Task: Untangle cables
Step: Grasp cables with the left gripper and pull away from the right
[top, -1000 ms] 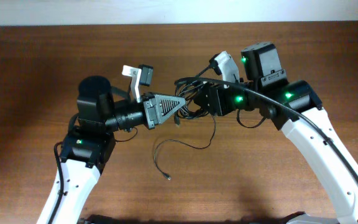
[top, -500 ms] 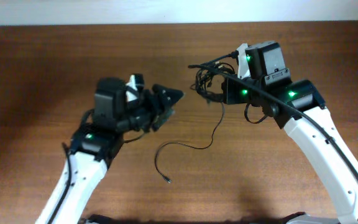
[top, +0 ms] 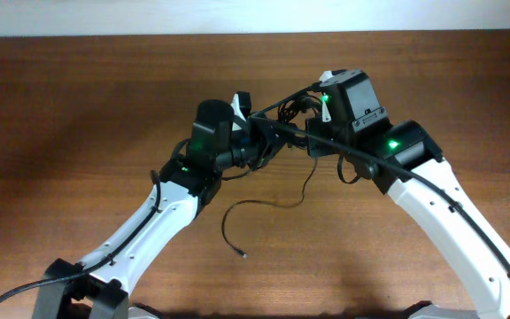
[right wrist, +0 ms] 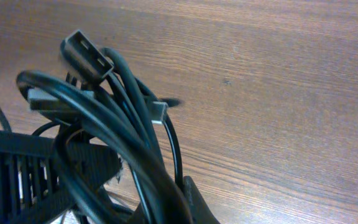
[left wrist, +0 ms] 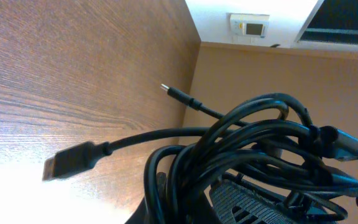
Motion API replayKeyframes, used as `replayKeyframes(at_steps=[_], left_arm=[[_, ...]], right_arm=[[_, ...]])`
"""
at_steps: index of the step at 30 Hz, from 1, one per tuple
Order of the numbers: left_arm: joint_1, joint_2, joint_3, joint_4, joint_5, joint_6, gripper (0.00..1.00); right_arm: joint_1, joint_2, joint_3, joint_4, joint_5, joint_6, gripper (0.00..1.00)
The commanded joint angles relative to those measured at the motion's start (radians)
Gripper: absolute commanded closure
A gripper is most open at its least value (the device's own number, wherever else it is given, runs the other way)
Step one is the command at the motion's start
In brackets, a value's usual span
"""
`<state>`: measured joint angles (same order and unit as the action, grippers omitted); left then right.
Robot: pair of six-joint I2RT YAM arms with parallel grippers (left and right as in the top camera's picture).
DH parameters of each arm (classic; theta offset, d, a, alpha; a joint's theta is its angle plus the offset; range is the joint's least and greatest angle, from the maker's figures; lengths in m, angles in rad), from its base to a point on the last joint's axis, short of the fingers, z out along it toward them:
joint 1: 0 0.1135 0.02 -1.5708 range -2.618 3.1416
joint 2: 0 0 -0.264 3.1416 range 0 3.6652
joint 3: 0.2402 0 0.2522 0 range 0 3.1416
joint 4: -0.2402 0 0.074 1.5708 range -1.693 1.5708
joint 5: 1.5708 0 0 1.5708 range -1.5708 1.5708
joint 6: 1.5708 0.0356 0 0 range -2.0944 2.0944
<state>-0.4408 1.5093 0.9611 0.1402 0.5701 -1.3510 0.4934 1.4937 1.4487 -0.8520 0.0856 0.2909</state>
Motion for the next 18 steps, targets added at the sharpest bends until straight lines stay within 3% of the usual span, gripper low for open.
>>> replayKeyframes(at_steps=[1,3,6,7,8,9,11,13,15,17,18], left_arm=[[-0.003,0.006,0.005,-0.056,0.046,0.030,1.00],[-0.002,0.006,0.005,-0.148,0.097,0.125,1.00],[-0.002,0.006,0.005,-0.215,0.191,0.286,1.00],[-0.002,0.006,0.005,-0.190,0.222,0.341,1.00],[-0.002,0.006,0.005,-0.137,0.253,0.359,1.00],[-0.002,0.006,0.005,0.010,0.330,0.412,1.00],[-0.002,0.006,0.005,0.092,0.353,0.483,1.00],[-0.002,0.006,0.005,0.096,0.350,0.562,1.00],[-0.002,0.006,0.005,0.173,0.351,0.564,1.00],[0.008,0.006,0.005,0.237,0.347,0.565,1.00],[0.040,0.006,0.005,0.200,0.347,0.564,1.00]], right_arm=[[-0.027,-0.002,0.002,0.005,0.083,0.017,0.96],[-0.087,-0.002,0.002,0.005,0.072,0.059,0.96],[-0.278,-0.002,0.002,0.053,-0.351,0.053,0.95],[-0.325,-0.002,0.002,0.048,-0.489,-0.001,0.91],[-0.339,-0.002,0.002,0.026,-0.491,-0.015,0.83],[-0.338,0.000,0.002,-0.006,-0.441,-0.027,0.74],[-0.337,0.000,0.002,-0.053,-0.441,-0.028,0.73],[-0.338,0.000,0.002,-0.113,-0.514,-0.041,0.74],[-0.338,0.000,0.002,-0.140,-0.710,-0.117,0.96],[-0.338,0.000,0.002,-0.145,-0.831,-0.190,0.96],[-0.338,0.000,0.002,-0.157,-0.928,-0.317,0.96]])
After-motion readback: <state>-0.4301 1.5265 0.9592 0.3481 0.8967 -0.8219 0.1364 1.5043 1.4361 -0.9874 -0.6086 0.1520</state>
